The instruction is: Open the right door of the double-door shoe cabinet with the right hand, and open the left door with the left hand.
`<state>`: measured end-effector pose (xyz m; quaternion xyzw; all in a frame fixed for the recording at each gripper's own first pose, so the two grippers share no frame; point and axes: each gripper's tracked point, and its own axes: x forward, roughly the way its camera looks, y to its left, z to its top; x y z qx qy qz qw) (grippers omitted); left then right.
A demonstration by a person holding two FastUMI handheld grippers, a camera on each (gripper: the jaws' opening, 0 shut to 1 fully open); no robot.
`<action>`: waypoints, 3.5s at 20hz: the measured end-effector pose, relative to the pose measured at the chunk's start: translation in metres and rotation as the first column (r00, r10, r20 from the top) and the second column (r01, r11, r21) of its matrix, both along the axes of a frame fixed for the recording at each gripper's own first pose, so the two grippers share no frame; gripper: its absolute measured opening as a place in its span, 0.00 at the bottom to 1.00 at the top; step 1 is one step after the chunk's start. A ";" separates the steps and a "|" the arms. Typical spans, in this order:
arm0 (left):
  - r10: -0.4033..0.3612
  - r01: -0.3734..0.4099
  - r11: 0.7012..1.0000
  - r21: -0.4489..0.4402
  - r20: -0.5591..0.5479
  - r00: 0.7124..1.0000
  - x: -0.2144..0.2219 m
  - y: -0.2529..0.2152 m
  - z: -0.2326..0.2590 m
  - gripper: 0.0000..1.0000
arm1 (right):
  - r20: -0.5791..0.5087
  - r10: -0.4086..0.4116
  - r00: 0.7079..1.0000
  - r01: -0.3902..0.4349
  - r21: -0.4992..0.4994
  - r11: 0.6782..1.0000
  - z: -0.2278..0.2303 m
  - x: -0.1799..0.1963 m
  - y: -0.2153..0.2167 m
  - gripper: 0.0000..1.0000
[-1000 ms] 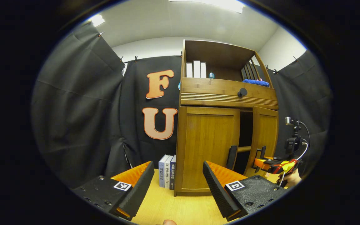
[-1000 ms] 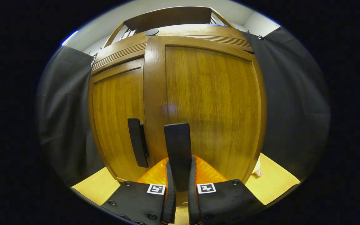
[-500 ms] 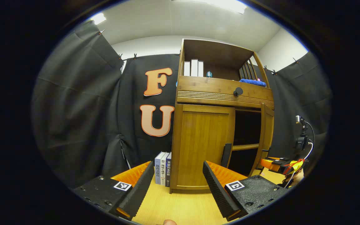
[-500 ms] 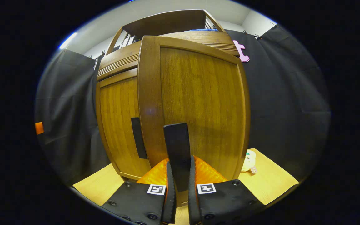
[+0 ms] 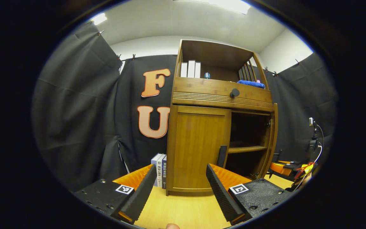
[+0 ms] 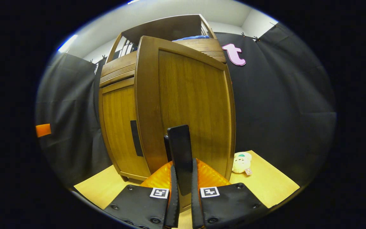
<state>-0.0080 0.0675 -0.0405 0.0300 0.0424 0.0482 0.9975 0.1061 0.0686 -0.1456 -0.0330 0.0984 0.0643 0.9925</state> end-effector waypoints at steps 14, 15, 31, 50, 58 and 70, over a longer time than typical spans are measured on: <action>-0.044 0.044 0.999 -0.018 -0.012 0.999 0.021 -0.051 -0.013 0.92 | 0.023 -0.053 0.998 0.053 -0.003 0.999 0.013 -0.032 -0.073 0.17; -0.045 0.045 0.999 -0.016 -0.016 0.999 0.026 -0.054 -0.016 0.92 | 0.017 -0.049 0.999 0.049 0.007 0.999 0.012 -0.033 -0.077 0.25; -0.046 0.047 0.999 0.020 -0.032 0.998 0.115 -0.096 -0.060 0.95 | 0.060 -0.071 0.996 0.071 0.017 0.997 0.019 -0.049 -0.141 0.19; -0.031 0.034 0.996 0.083 -0.036 0.999 0.235 -0.110 -0.117 0.92 | 0.083 -0.038 0.996 0.033 0.053 0.998 0.023 -0.047 -0.196 0.09; -0.058 0.062 0.996 0.069 -0.060 0.997 0.250 -0.119 -0.131 0.92 | 0.081 -0.033 0.996 0.028 0.058 0.998 0.022 -0.050 -0.202 0.09; -0.107 0.106 0.994 -0.012 -0.094 0.990 0.264 -0.131 -0.134 0.81 | 0.136 -0.096 0.986 0.096 0.001 0.995 0.040 -0.078 -0.206 0.19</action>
